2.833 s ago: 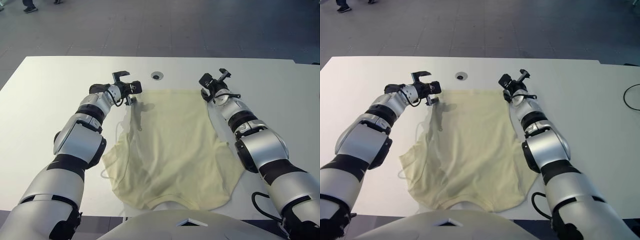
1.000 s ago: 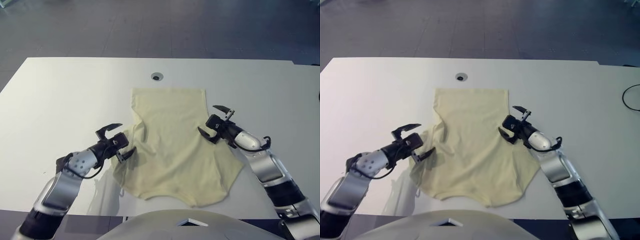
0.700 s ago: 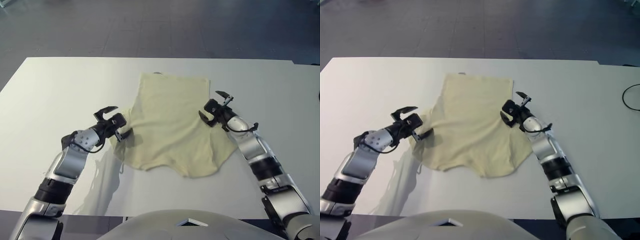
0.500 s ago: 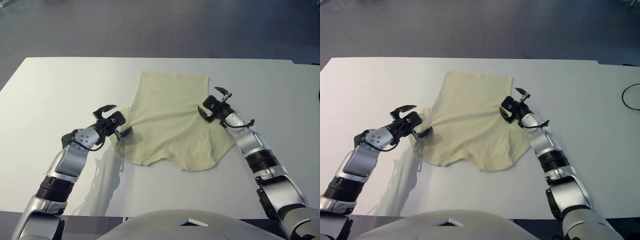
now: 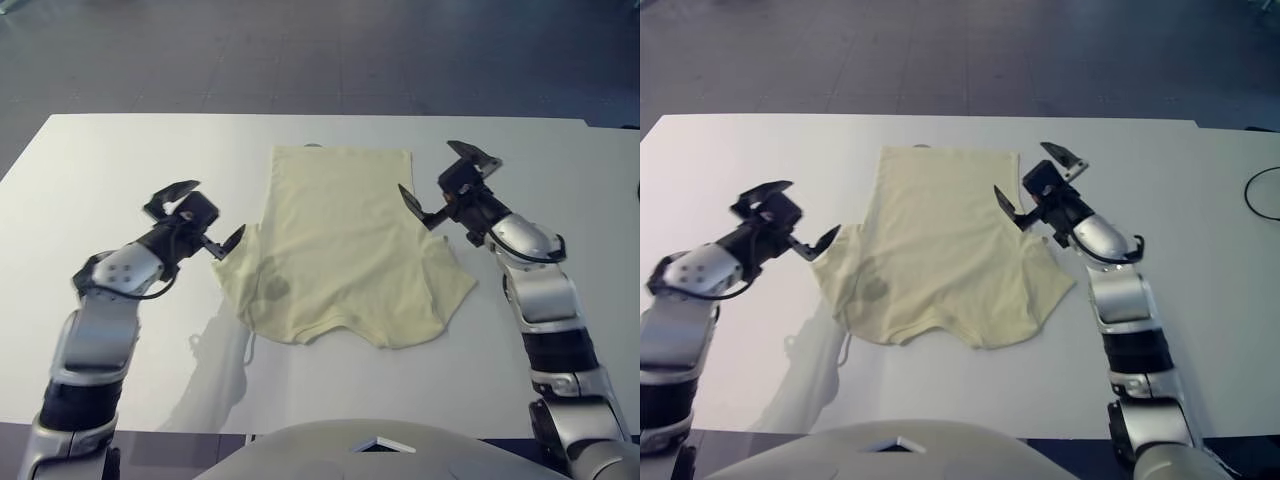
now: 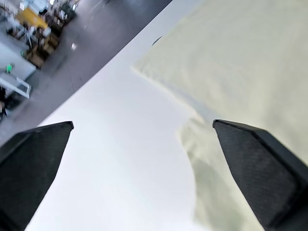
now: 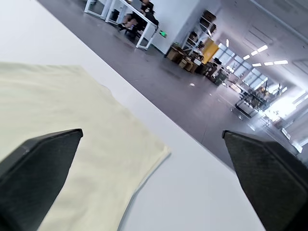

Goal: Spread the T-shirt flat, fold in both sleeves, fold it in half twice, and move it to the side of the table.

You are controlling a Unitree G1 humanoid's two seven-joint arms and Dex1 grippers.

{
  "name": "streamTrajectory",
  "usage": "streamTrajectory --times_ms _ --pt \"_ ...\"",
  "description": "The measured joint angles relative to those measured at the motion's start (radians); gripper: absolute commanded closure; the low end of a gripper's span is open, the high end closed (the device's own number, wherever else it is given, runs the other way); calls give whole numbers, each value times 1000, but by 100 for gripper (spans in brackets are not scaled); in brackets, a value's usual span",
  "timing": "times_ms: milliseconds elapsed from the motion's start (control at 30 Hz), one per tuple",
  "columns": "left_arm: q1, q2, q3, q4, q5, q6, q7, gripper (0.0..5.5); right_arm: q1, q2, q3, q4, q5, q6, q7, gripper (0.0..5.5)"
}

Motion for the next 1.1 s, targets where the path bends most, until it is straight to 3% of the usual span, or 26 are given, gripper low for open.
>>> streamTrajectory --times_ms 100,300,433,633,833,1100 --pt "126 -71 76 -78 -69 110 13 11 69 24 -68 -139 79 167 -16 10" --pt "234 -149 127 -90 -140 148 45 109 170 106 -223 -354 234 458 -93 10" --pt "217 -216 141 -28 -195 147 84 180 260 148 -330 -435 296 602 -138 74" --pt "212 -255 137 37 -239 148 118 288 390 124 -338 -467 319 638 -127 176" --pt "212 -257 115 91 -243 114 129 202 508 111 -333 -423 306 578 -120 271" --pt "184 -261 70 162 -243 66 137 62 510 125 -269 -314 288 516 -129 410"
